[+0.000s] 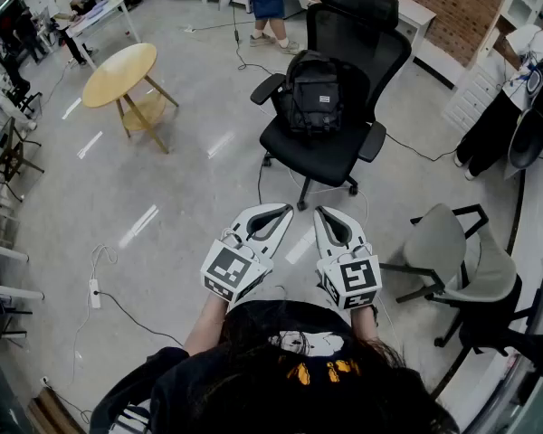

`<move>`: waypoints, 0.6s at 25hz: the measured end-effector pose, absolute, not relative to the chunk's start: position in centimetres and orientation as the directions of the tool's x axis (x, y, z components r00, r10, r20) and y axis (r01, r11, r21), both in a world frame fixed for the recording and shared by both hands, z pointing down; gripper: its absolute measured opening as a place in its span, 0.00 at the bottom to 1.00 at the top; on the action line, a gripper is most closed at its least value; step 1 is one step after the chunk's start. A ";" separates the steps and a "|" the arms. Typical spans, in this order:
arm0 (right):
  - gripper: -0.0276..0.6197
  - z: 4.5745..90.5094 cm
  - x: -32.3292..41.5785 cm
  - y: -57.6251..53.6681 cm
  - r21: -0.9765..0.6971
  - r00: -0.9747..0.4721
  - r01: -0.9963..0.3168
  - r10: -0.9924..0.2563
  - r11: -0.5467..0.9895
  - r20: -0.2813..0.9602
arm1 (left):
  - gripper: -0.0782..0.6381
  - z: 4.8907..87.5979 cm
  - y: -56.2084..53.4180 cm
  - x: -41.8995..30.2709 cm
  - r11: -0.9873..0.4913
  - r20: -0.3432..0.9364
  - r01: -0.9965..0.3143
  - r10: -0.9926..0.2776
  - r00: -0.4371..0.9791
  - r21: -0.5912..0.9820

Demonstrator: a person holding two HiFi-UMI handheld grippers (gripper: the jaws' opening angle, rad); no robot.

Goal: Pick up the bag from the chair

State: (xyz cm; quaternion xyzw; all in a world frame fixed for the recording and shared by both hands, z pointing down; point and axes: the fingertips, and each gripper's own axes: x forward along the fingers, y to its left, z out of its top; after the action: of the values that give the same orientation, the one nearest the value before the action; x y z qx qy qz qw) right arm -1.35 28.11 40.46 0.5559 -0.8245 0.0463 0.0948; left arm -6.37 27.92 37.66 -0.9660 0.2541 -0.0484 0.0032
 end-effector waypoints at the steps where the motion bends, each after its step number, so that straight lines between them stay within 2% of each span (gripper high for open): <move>1: 0.05 40.5 -1.5 28.2 0.028 -0.361 -0.927 -0.909 0.375 0.210 | 0.12 37.7 28.0 -6.5 -0.872 0.093 -0.488 -0.489 0.868 -0.030; 15: 0.05 40.6 -1.9 29.1 -0.016 -0.337 -0.940 -0.919 0.341 0.204 | 0.12 39.0 27.6 -7.7 -0.876 0.109 -0.483 -0.479 0.871 0.011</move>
State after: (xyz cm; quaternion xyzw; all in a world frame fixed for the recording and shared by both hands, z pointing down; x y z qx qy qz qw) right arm -1.91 29.14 40.56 0.5705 -0.8149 0.0652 0.0793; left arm -7.65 27.60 38.95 -0.9671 0.2486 -0.0513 -0.0190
